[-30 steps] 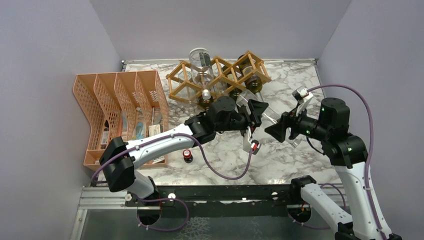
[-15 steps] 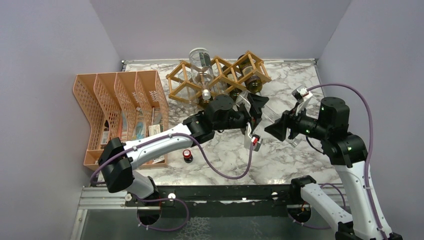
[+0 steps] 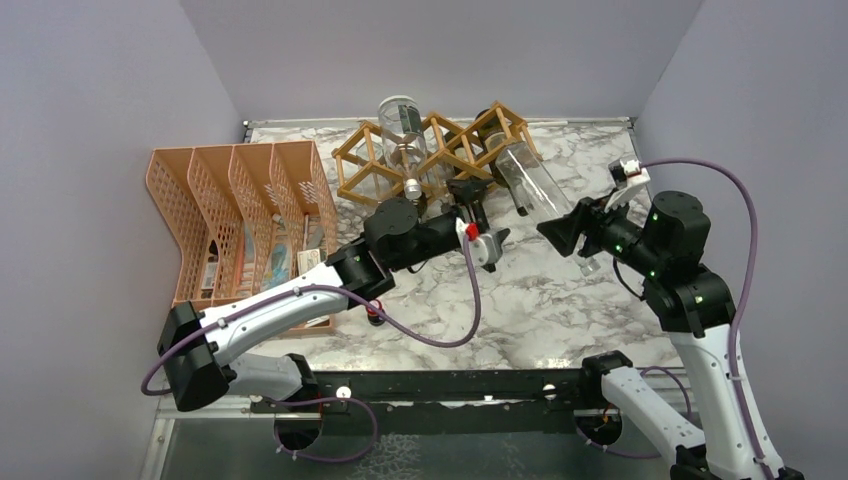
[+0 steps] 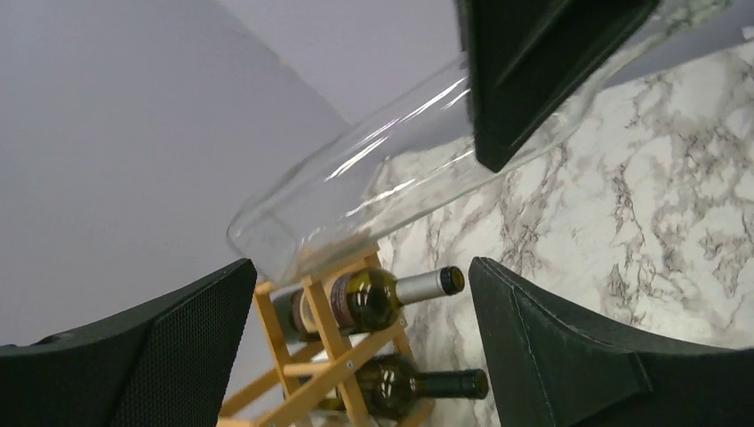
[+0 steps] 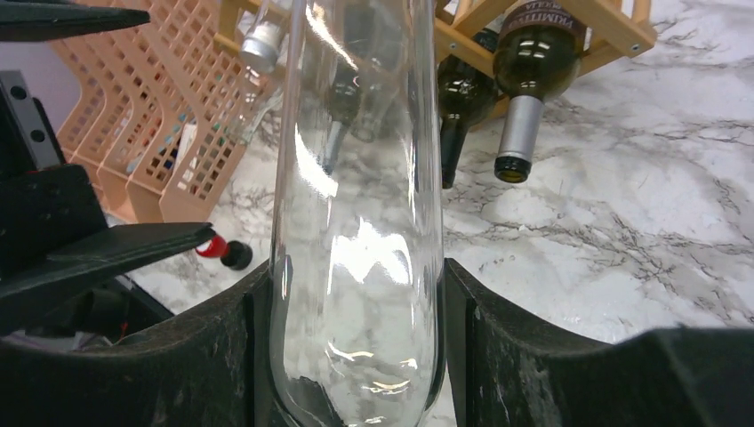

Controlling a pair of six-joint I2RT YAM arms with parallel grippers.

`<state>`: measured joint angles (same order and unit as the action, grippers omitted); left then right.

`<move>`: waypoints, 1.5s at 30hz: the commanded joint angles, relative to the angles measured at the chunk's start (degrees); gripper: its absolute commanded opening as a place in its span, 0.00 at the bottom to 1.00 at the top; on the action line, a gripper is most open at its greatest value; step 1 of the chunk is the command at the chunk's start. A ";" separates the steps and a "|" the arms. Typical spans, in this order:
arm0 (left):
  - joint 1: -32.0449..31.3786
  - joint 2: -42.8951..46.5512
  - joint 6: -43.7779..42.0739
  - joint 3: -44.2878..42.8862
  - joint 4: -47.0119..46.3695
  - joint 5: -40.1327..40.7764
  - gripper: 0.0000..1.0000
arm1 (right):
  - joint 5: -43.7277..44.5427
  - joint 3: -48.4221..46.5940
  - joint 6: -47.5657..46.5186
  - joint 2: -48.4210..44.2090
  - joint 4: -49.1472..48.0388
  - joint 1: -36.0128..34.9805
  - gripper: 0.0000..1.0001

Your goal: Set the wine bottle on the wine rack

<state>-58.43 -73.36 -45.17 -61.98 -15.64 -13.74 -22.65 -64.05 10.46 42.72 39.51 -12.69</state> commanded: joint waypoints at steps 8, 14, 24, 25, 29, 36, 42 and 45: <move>1.66 5.48 38.28 -2.03 9.26 25.37 0.99 | 4.14 0.96 10.51 5.33 -19.33 -0.02 0.01; 2.18 7.60 49.01 -4.75 19.13 28.38 0.99 | 4.37 0.60 16.54 12.15 -25.97 -0.06 0.01; 2.14 12.11 57.20 -4.30 33.11 37.34 0.99 | 9.23 -4.41 22.88 26.81 -33.60 -3.30 0.01; 2.18 12.63 59.11 -3.60 34.09 38.89 0.99 | 10.42 -5.45 23.04 28.07 -33.38 -4.03 0.01; 2.17 14.55 63.11 -0.15 38.63 36.20 0.99 | 13.68 -7.94 24.35 32.94 -35.33 -6.81 0.01; 2.22 14.20 66.13 1.44 46.83 27.08 0.99 | 18.22 -10.78 27.47 40.01 -40.14 -8.84 0.01; 2.18 17.55 63.66 6.17 44.91 25.68 0.99 | 18.53 -14.10 28.30 46.63 -40.16 -8.95 0.01; 2.18 17.32 63.03 6.55 44.99 26.61 0.99 | 18.62 -15.15 27.96 48.91 -39.90 -9.01 0.01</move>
<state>-56.31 -57.28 18.94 -56.07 29.52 13.96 -6.04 -75.66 37.71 90.11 5.30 -21.54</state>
